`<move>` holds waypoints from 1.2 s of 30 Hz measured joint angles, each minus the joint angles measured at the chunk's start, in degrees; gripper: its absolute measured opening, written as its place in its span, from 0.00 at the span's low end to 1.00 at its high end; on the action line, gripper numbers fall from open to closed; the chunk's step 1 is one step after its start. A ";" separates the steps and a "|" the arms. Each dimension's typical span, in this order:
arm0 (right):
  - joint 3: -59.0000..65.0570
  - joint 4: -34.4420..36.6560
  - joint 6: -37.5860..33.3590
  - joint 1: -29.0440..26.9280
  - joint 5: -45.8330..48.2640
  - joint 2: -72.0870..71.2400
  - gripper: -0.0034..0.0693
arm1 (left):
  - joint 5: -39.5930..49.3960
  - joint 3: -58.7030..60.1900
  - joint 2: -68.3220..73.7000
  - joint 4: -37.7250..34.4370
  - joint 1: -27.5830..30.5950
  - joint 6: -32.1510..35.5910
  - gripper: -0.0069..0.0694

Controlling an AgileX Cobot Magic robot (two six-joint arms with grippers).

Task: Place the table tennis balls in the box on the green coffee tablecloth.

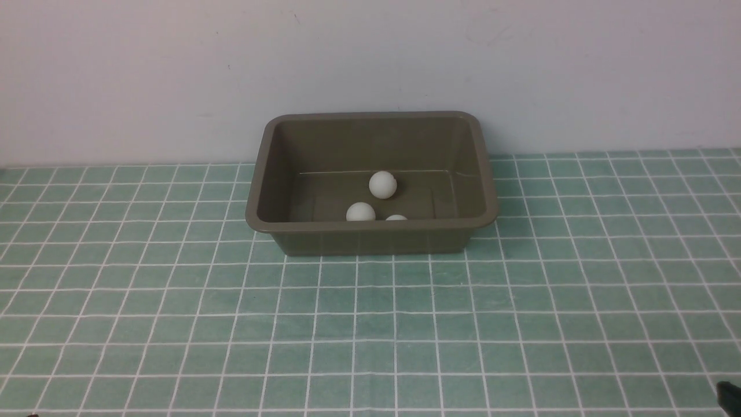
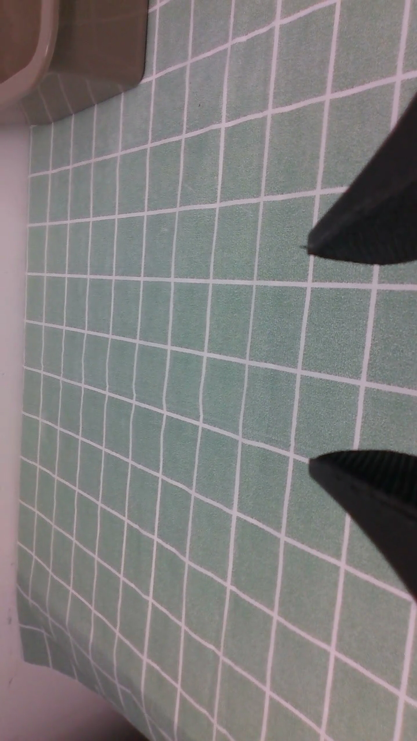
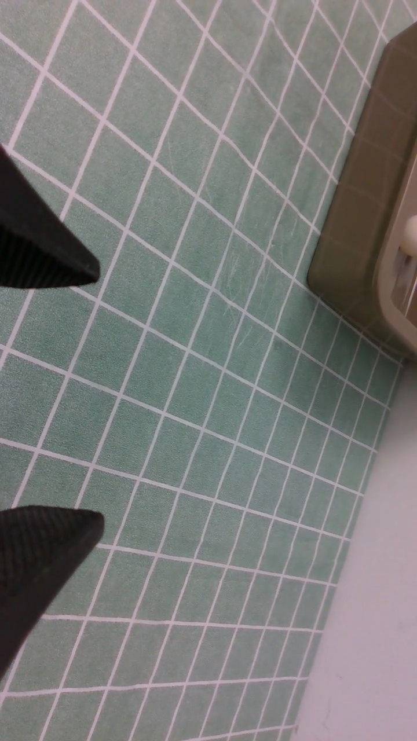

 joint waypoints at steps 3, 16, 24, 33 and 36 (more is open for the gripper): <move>3.05 0.49 0.14 -0.05 -3.99 -4.36 0.68 | 0.00 0.00 0.00 0.00 0.00 0.00 0.61; 16.34 -0.91 0.32 -0.32 -15.06 -13.29 0.68 | -0.02 0.00 0.00 -0.11 0.00 0.11 0.61; 16.11 -2.27 0.81 -5.89 -10.40 -13.29 0.68 | -0.02 0.00 0.00 -0.11 0.00 0.11 0.61; 16.01 -2.37 1.03 -7.27 -9.75 -13.29 0.68 | -0.02 0.00 0.00 -0.11 0.00 0.11 0.61; 16.01 -2.37 1.03 -7.27 -9.75 -13.29 0.68 | -0.02 0.00 0.00 -0.11 0.00 0.11 0.61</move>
